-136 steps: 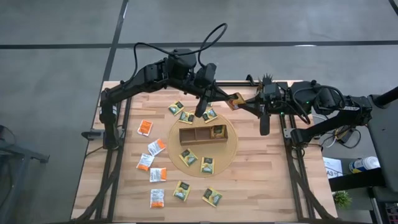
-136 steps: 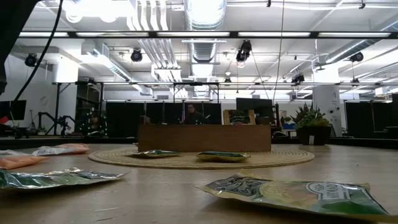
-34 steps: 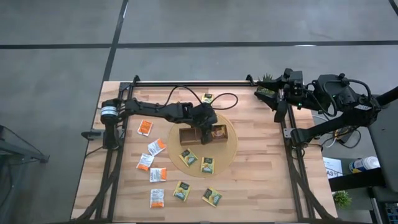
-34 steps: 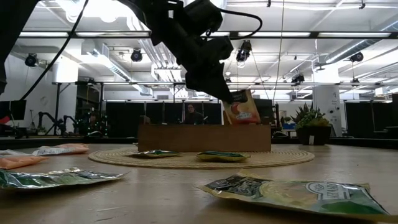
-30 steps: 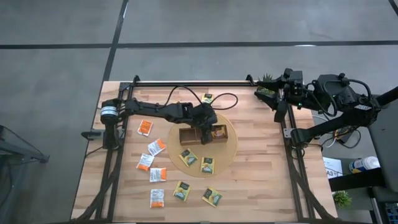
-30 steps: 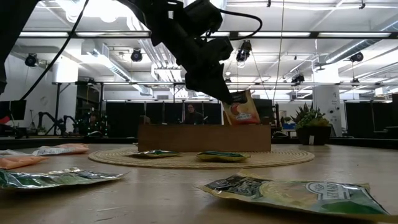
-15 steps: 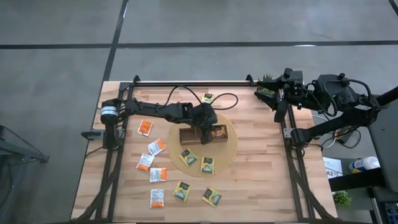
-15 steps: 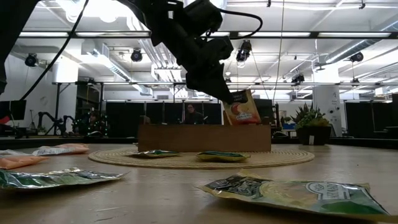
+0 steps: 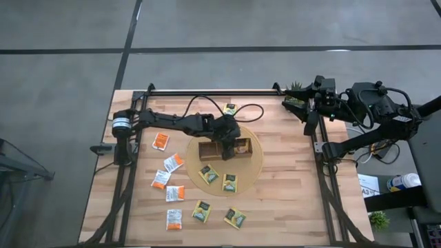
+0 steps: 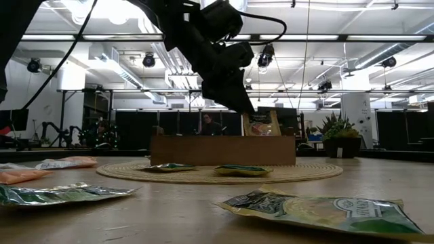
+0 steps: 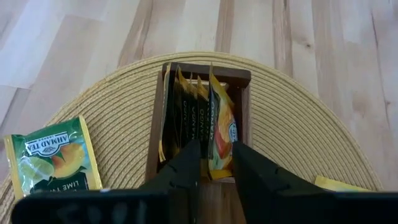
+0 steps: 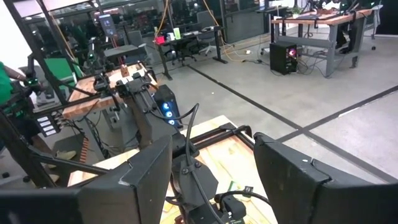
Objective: Pick & Place Tea
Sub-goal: Put the orange tea bag into the right section of the wooden organizer, then put the yellow tea bag into the middle section of the wooden organizer
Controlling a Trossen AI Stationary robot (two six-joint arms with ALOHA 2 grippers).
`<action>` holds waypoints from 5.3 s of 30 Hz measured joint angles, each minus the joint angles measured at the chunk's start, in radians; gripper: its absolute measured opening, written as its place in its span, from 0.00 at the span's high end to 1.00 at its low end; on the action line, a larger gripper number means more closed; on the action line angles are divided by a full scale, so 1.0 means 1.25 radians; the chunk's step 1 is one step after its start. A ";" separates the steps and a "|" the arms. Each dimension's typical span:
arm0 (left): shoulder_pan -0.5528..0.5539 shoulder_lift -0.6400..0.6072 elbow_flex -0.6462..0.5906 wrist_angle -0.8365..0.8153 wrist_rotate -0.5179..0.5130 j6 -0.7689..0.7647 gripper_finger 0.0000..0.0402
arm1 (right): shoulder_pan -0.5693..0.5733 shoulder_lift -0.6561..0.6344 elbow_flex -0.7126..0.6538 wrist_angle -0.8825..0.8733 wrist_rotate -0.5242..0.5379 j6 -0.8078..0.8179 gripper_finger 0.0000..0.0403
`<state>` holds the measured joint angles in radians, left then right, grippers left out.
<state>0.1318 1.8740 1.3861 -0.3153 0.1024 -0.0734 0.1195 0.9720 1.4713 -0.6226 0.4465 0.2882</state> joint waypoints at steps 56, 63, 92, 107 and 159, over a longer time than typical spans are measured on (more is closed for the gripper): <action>-0.026 0.118 0.091 -0.006 0.028 0.016 1.00 | 0.000 0.000 0.000 -0.022 0.000 0.000 0.44; -0.027 0.116 0.096 -0.012 0.061 0.014 1.00 | 0.000 0.000 0.000 -0.022 0.000 0.000 0.44; -0.026 -0.389 -0.262 0.129 -0.038 -0.170 1.00 | 0.002 0.157 -0.030 -0.107 -0.160 0.020 0.44; -0.026 -0.627 -0.474 0.189 -0.061 -0.294 0.94 | 0.008 0.341 -0.030 -0.106 -0.323 0.030 0.44; -0.026 -0.691 -0.484 0.168 0.010 -0.234 0.73 | 0.086 0.852 0.036 -0.102 -0.354 -0.016 0.33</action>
<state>0.0990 1.0097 0.7811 -0.1055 0.1150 -0.3660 0.2270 2.0374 1.5166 -0.7502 0.0036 0.2687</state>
